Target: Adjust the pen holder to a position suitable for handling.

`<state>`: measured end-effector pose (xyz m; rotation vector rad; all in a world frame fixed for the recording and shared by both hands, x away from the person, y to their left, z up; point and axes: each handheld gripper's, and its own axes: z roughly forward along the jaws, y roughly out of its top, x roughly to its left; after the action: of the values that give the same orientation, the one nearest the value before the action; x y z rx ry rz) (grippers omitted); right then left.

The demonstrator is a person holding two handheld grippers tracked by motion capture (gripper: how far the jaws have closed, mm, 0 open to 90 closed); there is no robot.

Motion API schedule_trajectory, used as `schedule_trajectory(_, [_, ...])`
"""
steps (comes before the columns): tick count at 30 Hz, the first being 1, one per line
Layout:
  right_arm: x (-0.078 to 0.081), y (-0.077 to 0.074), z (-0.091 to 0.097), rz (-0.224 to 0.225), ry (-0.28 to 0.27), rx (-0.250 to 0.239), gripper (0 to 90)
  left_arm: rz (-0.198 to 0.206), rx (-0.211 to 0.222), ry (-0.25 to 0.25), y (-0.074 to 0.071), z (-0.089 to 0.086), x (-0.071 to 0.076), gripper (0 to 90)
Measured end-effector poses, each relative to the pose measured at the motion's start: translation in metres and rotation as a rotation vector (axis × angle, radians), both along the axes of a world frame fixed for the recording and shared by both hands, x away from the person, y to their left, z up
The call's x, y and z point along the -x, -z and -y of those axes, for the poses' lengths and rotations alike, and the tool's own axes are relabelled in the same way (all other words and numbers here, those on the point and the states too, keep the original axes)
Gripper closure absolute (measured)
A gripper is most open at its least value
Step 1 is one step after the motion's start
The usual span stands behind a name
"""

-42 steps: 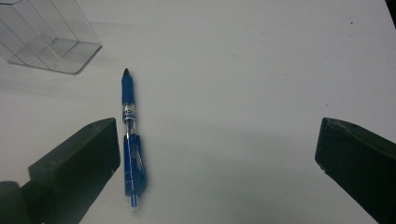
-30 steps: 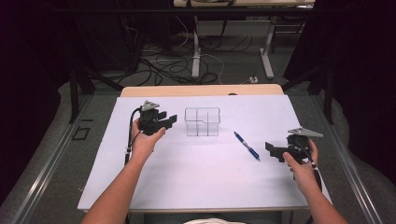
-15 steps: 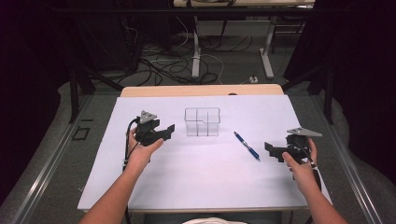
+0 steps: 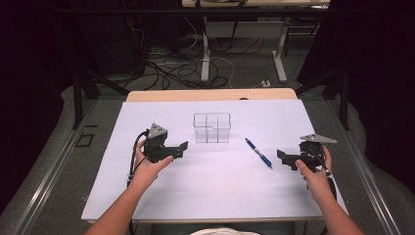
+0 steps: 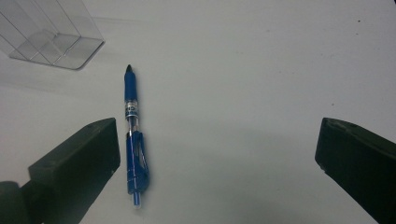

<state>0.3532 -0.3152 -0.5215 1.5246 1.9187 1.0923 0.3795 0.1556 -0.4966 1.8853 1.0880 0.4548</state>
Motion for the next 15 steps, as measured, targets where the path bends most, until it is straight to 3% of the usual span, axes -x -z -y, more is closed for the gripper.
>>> schedule_trajectory(2, [0.0, 0.0, 0.0, -0.008, 0.001, -0.004, 0.0, -0.002, -0.001, -0.005, 0.0, -0.001, 0.001, 0.4])
schedule_trajectory(5, [-0.001, 0.001, -0.001, -0.016, -0.004, -0.003, 0.0, -0.009, 0.026, -0.005, 0.001, -0.001, 0.001, 0.3])
schedule_trajectory(15, [-0.007, -0.004, -0.009, -0.038, -0.018, 0.019, 0.0, -0.014, 0.028, -0.063, 0.003, -0.011, 0.0, 0.3])
